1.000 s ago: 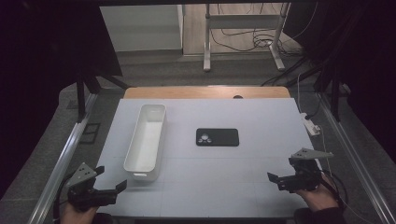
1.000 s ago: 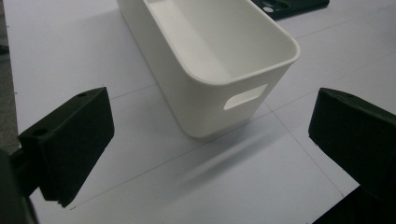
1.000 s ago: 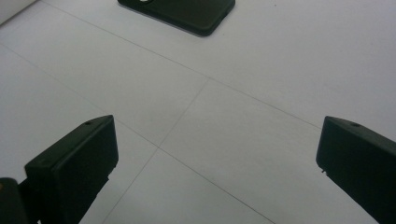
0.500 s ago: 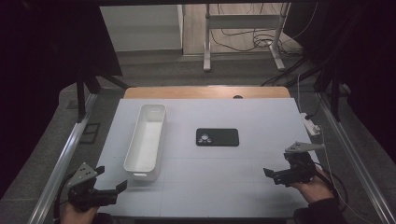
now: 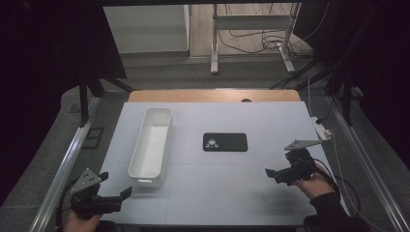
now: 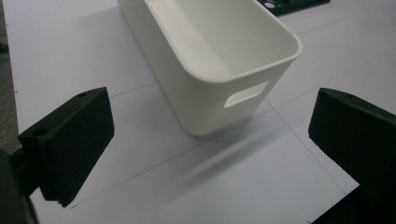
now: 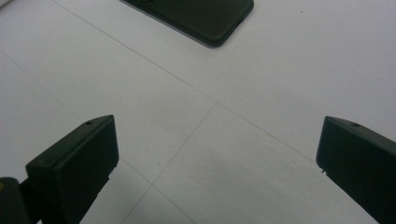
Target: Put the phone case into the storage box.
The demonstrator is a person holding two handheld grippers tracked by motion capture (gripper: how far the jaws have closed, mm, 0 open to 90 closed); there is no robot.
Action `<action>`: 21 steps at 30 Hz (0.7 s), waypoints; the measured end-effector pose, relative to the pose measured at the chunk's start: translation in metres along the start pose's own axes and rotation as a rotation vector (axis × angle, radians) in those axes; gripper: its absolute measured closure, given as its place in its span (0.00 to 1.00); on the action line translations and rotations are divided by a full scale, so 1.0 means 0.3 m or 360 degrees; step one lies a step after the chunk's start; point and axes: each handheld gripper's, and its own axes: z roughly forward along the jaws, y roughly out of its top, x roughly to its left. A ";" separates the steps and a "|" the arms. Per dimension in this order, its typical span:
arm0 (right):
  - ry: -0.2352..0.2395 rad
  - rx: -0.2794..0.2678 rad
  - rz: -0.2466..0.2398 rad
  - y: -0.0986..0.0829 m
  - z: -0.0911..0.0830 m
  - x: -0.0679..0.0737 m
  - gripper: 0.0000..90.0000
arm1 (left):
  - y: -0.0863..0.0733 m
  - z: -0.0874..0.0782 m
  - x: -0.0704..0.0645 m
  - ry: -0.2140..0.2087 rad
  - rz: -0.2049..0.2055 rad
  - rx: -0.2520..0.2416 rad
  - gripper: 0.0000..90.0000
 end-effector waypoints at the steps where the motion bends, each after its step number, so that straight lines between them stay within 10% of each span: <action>1: 0.0002 0.0003 -0.0003 0.005 0.004 0.002 0.00 | 0.000 0.000 0.000 0.0001 0.0000 -0.0001 0.01; 21: 0.0048 0.0078 -0.0108 0.129 0.135 0.030 0.00 | -0.001 0.000 0.003 -0.0002 -0.0007 -0.0001 0.01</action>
